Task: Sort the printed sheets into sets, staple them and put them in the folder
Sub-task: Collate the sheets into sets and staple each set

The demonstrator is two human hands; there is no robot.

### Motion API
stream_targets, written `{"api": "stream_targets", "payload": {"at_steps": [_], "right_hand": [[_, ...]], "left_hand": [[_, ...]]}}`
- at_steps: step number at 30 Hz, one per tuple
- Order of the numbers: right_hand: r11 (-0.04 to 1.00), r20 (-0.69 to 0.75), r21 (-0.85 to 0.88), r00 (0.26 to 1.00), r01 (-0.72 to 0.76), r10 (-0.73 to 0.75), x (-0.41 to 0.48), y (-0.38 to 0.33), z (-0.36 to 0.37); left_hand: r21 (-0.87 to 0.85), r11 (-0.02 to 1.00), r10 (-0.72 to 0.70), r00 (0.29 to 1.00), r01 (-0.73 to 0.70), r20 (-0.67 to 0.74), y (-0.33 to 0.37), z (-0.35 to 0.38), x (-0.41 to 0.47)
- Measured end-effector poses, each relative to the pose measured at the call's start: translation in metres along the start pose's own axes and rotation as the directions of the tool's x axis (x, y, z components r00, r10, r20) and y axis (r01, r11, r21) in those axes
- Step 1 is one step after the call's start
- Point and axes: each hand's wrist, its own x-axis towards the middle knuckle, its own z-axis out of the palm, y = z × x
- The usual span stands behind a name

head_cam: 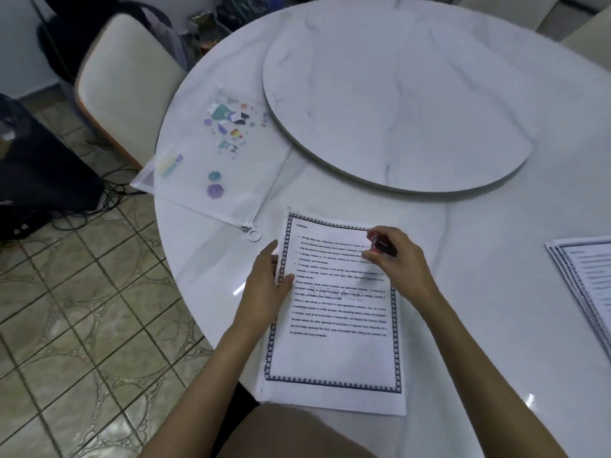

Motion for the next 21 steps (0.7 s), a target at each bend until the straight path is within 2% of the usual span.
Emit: {"api": "stream_targets", "payload": {"at_steps": [2,6,9,14,18,21], "right_hand": [[0.998,-0.042,0.052,0.998,-0.047,0.049,-0.022,0.01,-0.001],[0.982,-0.141,0.148,0.98,-0.12,0.141,-0.061,0.031,0.003],[0.969,-0.159,0.193,0.97,-0.153,0.185,-0.081,0.041,0.007],[0.98,-0.159,0.135,0.973,-0.148,0.169,-0.088,0.046,0.003],[0.988,-0.225,0.019,0.962,-0.152,0.152,-0.085,0.057,-0.005],[0.985,-0.246,-0.087,0.962,-0.146,0.121,-0.08,0.068,-0.012]], "left_hand": [[0.062,0.998,0.009,1.0,-0.01,0.014,-0.006,0.001,-0.013],[0.073,0.997,-0.034,0.999,0.035,-0.016,-0.005,0.002,-0.026],[0.084,0.996,-0.009,1.0,0.01,-0.015,0.0,0.004,-0.027],[0.111,0.993,0.039,0.997,-0.047,0.069,0.012,0.011,-0.022],[0.106,0.993,0.038,0.987,-0.055,0.157,0.014,0.017,-0.014],[0.086,0.994,0.045,0.984,-0.06,0.17,0.014,0.025,-0.011]]}}
